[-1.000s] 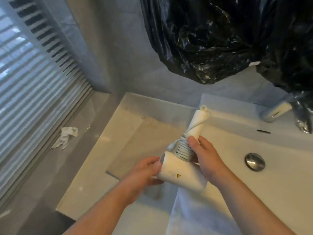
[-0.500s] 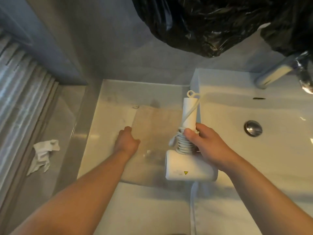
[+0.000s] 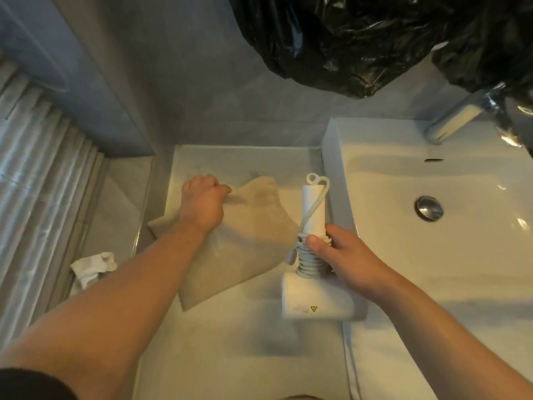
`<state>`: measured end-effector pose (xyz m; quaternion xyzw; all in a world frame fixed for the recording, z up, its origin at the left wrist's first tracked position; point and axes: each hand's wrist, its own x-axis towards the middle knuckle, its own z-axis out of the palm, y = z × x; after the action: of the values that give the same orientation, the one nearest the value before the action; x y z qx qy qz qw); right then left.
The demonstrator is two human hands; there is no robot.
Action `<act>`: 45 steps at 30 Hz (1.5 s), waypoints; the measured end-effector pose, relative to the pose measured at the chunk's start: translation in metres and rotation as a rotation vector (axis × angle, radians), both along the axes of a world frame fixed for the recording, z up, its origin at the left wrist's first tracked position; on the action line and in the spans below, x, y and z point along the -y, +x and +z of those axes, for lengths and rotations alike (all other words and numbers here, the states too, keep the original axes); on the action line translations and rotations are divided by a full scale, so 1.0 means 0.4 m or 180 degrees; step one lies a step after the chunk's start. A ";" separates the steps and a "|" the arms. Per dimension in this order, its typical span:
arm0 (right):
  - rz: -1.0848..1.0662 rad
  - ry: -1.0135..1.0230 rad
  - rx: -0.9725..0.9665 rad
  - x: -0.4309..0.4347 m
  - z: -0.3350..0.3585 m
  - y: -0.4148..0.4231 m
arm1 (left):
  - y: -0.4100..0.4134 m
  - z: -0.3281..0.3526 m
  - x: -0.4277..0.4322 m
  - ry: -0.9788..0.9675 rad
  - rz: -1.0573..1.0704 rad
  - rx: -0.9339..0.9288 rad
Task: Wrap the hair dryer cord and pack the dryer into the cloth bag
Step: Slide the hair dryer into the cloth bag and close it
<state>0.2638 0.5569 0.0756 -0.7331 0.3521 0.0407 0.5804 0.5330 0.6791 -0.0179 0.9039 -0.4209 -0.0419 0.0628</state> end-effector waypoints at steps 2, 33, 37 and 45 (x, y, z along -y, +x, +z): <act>-0.0081 -0.0032 0.0004 -0.009 0.004 -0.006 | -0.045 -0.006 0.002 -0.0317 0.0339 -0.0133; 0.0047 0.0436 -0.0796 -0.074 -0.116 -0.186 | -0.327 -0.144 -0.032 0.0286 -0.0457 -0.1856; 0.0276 0.0712 -0.0844 -0.069 -0.132 -0.164 | -0.302 -0.091 -0.063 -0.0192 -0.0299 -0.1896; 0.0880 0.1223 -0.1117 -0.067 -0.146 -0.031 | -0.269 0.009 -0.139 -0.0779 -0.1221 -0.0725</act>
<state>0.2515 0.5836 0.0171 -0.6325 0.3297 0.3114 0.6278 0.4255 0.7345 -0.0144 0.7826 -0.5769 -0.1033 0.2097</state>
